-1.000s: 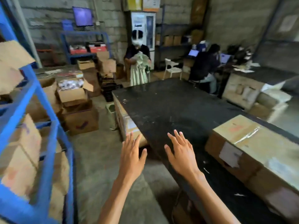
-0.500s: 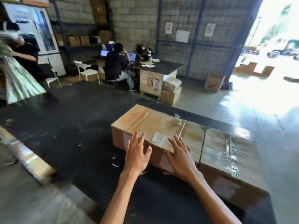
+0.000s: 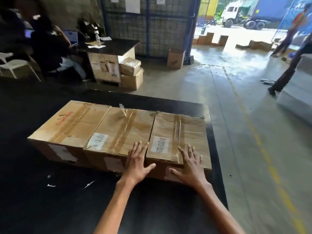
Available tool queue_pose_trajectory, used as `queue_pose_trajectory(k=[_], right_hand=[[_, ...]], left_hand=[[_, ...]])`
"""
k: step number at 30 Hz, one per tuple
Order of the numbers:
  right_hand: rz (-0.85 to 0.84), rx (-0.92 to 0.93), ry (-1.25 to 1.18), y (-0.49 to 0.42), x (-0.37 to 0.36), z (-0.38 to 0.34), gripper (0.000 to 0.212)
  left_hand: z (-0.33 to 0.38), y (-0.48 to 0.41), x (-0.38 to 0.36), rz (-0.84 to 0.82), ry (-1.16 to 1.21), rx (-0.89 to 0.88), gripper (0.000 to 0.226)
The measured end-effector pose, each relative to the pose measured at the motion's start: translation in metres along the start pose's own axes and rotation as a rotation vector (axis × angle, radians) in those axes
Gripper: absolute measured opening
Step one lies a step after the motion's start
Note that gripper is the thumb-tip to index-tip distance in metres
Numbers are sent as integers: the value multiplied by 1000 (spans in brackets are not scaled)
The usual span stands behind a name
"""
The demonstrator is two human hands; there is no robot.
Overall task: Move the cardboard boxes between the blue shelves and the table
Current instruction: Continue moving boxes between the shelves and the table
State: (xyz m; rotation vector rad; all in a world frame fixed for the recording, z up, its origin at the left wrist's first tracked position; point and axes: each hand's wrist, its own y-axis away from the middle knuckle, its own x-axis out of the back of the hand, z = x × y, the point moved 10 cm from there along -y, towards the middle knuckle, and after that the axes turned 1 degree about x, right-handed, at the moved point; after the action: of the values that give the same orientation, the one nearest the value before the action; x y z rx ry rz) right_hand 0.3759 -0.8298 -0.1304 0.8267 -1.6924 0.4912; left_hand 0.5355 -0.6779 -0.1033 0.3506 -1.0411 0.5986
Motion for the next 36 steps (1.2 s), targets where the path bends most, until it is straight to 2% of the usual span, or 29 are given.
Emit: queue_pose_trajectory(k=[6,11,13,16,20,24,28,31,33,36], right_hand=[[40,-149,45,-14,-4,77,126],[53,-162,-2,-15,-21,103,135],[97,-152,-32,-12,-26,108,132],[182,-124,-93,-10,-25,116,120],[217,-46,-165,-10,-22,129,113],[260,34,-330,-10,-14,149,108],[378,18,-587,1,-15,170,101],[413,12,-665,4,-17,172,101],[415,8,-711,3,-17,173,107],[362,-158,-843,4,-34,183,134]], left_hand=[[37,-37,-55,-78,-192,-77,110],[35,-57,-86,-129,-295,-41,115],[29,-53,-101,-163,-298,-33,117],[27,-49,-108,-82,-288,-63,122],[36,-44,-111,-18,-240,-81,112],[43,-33,-101,120,-81,-75,101],[23,-16,-101,241,254,62,103],[5,-6,-114,269,464,107,100],[0,-4,-121,250,550,81,107],[-5,-6,-122,238,601,89,122]])
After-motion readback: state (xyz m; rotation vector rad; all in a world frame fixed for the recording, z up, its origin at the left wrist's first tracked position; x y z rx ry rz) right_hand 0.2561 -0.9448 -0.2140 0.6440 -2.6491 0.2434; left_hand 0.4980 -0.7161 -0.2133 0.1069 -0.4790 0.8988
